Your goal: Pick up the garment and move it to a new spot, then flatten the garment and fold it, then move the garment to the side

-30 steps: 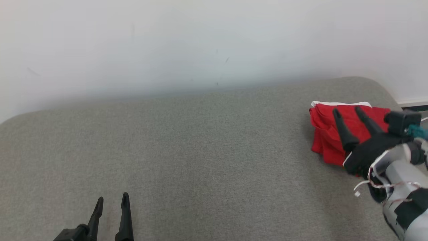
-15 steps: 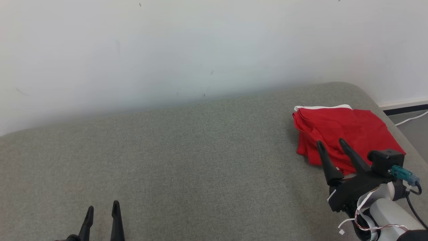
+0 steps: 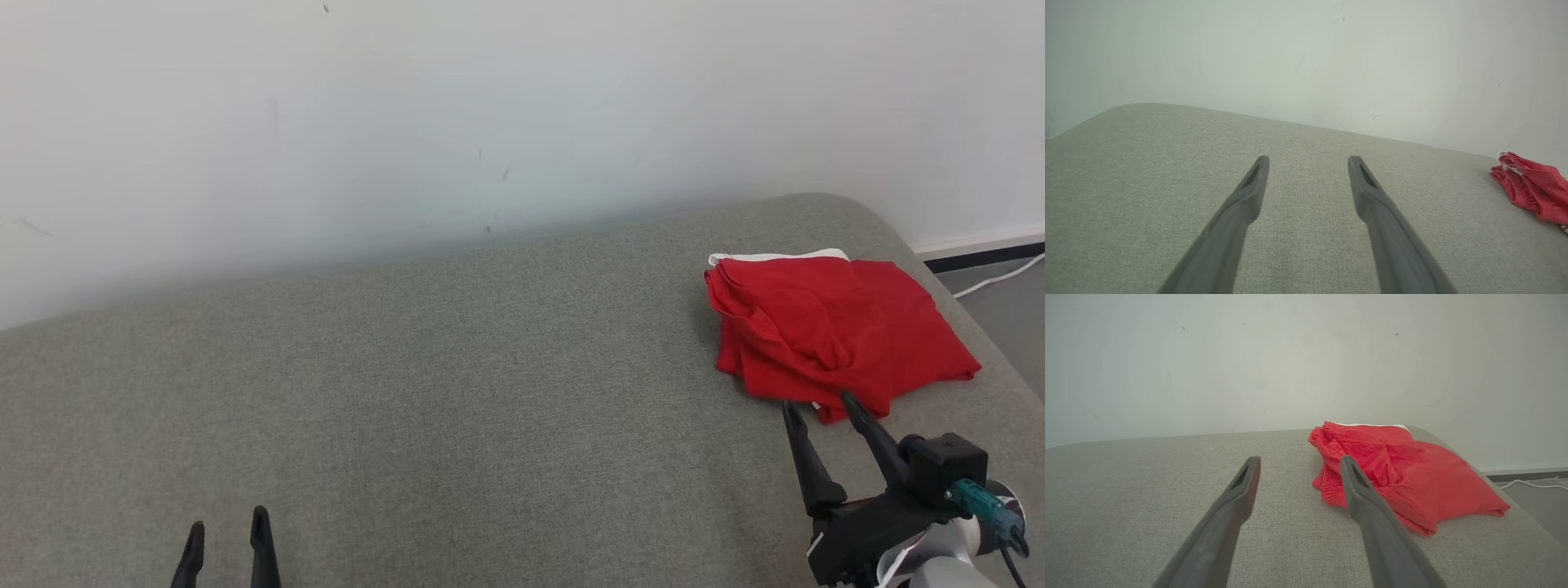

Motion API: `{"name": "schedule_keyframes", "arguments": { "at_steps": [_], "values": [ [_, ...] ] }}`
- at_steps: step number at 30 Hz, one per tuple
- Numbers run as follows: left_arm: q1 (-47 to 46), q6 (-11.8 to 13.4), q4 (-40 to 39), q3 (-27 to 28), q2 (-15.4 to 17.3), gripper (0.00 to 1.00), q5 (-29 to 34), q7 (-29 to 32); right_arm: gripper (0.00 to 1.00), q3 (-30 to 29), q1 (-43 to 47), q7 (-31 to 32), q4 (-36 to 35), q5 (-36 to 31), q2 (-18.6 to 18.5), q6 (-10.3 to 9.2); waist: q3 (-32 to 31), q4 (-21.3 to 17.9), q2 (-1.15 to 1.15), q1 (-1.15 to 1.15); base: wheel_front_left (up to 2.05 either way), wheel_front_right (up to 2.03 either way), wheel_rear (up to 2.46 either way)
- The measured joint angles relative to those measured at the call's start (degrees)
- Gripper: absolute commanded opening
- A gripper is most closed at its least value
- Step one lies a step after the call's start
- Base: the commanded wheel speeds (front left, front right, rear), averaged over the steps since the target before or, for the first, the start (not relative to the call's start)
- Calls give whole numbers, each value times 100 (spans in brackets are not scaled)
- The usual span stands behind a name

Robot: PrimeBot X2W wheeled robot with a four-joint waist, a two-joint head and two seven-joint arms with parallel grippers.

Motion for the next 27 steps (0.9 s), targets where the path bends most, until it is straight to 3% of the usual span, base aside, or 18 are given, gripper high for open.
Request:
{"name": "schedule_keyframes", "arguments": {
  "at_steps": [15, 27],
  "values": [
    [69, 48, -110, 280, -11, 100, 175, -20, 100, -826, 617, 0, -604, -237, 235, -93, 55, 93, 0, 0, 0, 0, 0],
    [137, 49, -221, 294, -42, 100, 283, 4, 100, -1036, 731, 0, -798, -493, 380, -98, 72, 158, 0, 0, 0, 0, 0]
  ]
}}
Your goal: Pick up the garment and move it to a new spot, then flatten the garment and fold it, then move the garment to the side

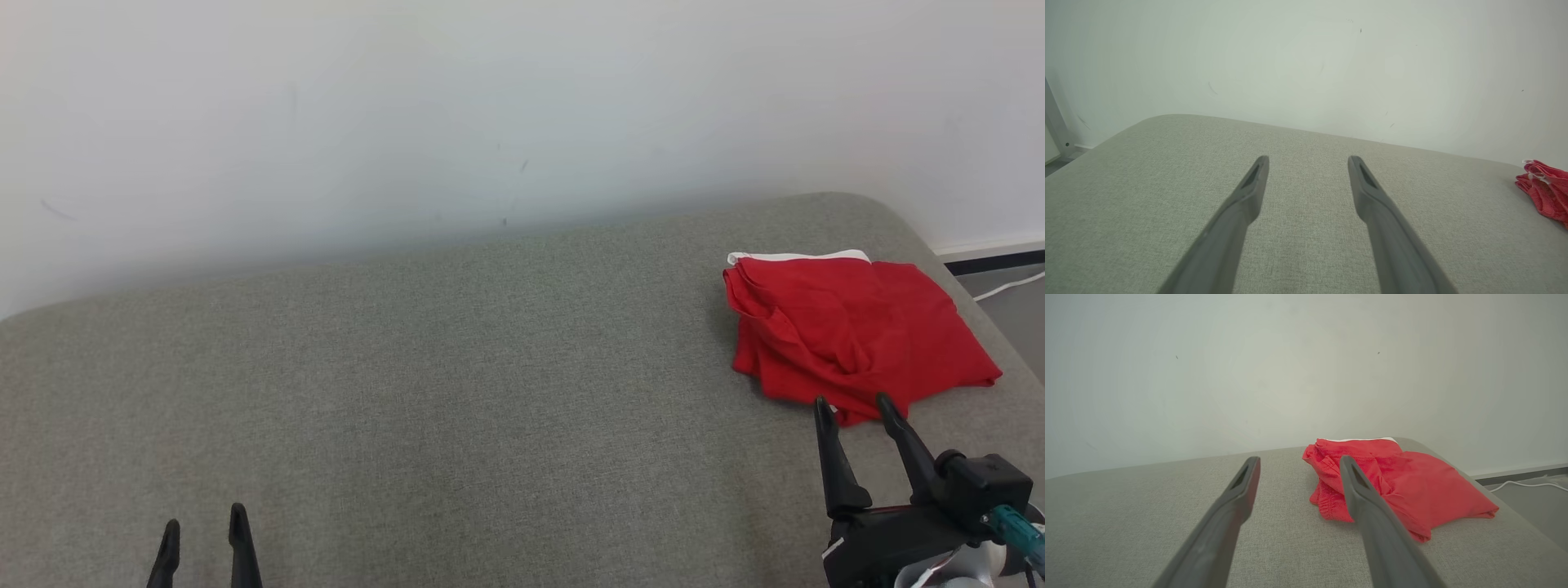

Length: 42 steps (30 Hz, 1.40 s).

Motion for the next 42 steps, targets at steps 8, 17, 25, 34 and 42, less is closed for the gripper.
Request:
{"name": "schedule_keyframes", "arguments": {
  "at_steps": [8, 17, 25, 34, 42],
  "values": [
    [1, 1, -64, 0, -14, 100, 42, 57, 100, -104, 88, -1, -18, -149, 75, 0, 18, 26, 0, 0, 0, 0, 0],
    [1, 1, -146, -5, -33, 100, 71, 107, 100, -165, 88, 0, -32, -250, 144, 0, 19, 40, 0, 0, 0, 0, 0],
    [26, -7, 44, -42, -104, 0, 16, 130, 0, -124, 280, 56, 190, -264, 323, 15, 21, 45, 0, 0, 0, 0, 0],
    [-8, -134, 154, 58, -119, 0, -508, 298, 0, -333, 283, 237, 222, 280, 409, 118, 53, 106, 0, 0, 0, 0, 0],
    [-52, -257, 264, 156, -143, 0, -1241, 471, 0, -483, 250, 419, 296, 836, 520, 227, 81, 160, 0, 0, 0, 0, 0]
  ]
}}
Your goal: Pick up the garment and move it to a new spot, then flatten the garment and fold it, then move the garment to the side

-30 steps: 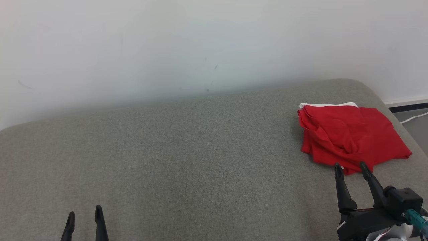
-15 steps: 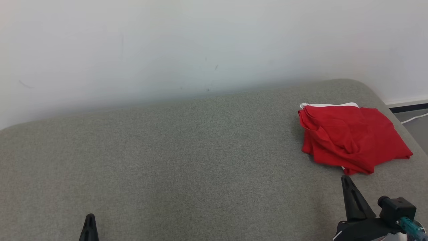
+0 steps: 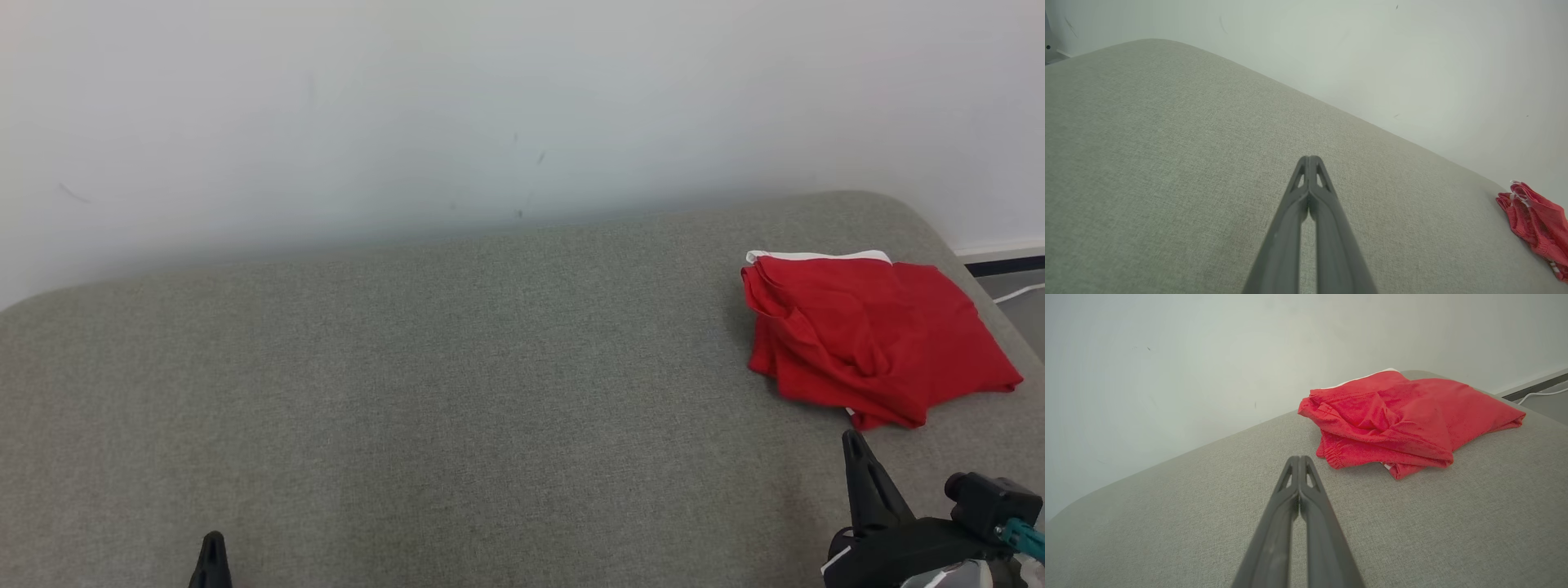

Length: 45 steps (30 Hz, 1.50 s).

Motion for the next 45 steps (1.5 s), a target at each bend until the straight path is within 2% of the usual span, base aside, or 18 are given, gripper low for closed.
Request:
{"name": "schedule_keyframes", "arguments": {
  "at_steps": [45],
  "values": [
    [-622, -609, 483, 527, -74, 0, -3523, 876, 0, -864, -241, 951, 268, 2956, 548, 639, 147, 277, 0, 0, 0, 0, 0]
  ]
}}
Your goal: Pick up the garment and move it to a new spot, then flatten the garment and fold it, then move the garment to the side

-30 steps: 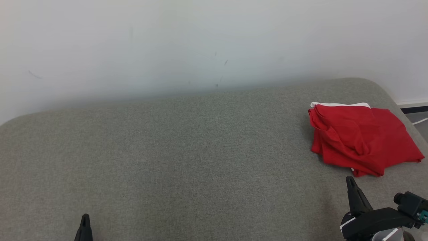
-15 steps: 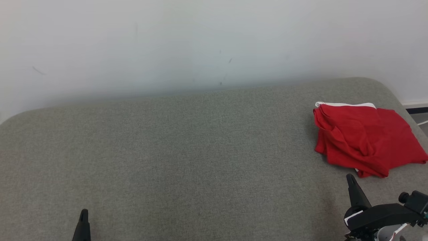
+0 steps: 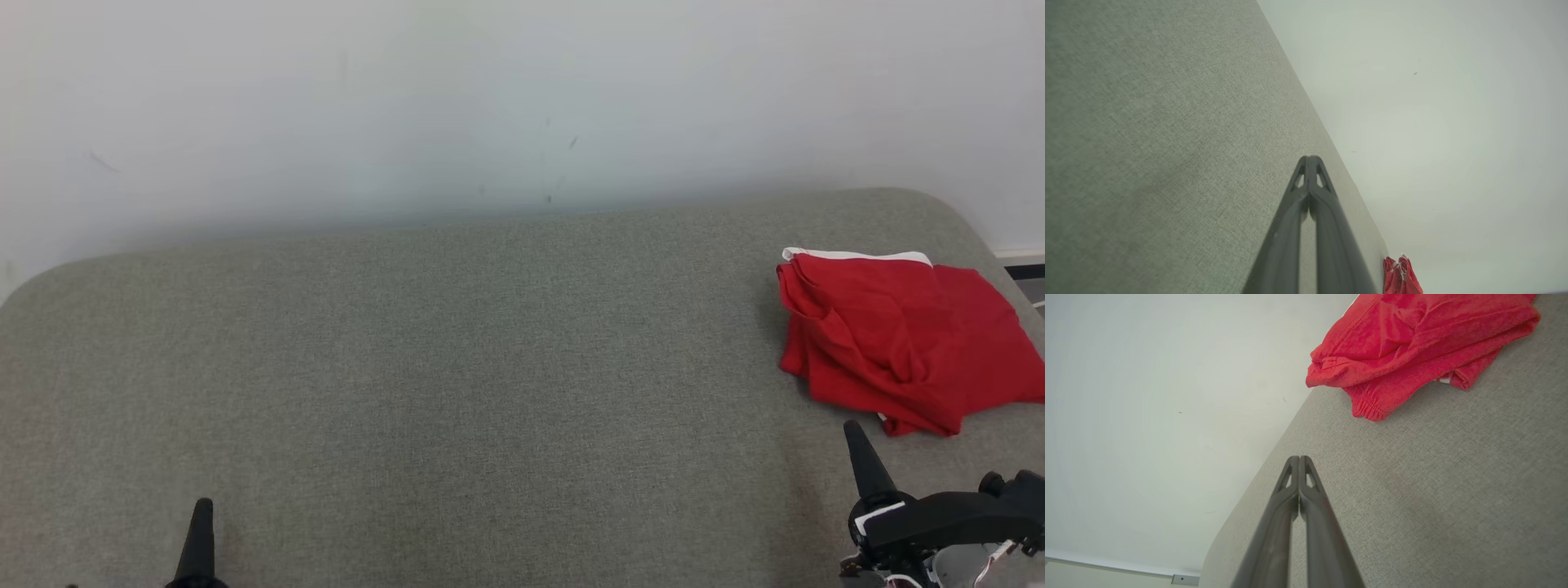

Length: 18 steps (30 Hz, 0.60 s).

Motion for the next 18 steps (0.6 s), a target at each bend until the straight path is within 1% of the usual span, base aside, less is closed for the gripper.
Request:
{"name": "schedule_keyframes", "arguments": {
  "at_steps": [5, 18],
  "values": [
    [-98, -98, 69, 44, -15, 0, -391, 85, 0, -104, -73, 100, 22, 332, 54, 60, 17, 31, 0, 0, 0, 0, 0],
    [-306, -254, 202, 198, -65, 0, -1411, 327, 0, -350, -97, 357, 126, 1172, 211, 257, 60, 112, 0, 0, 0, 0, 0]
  ]
}}
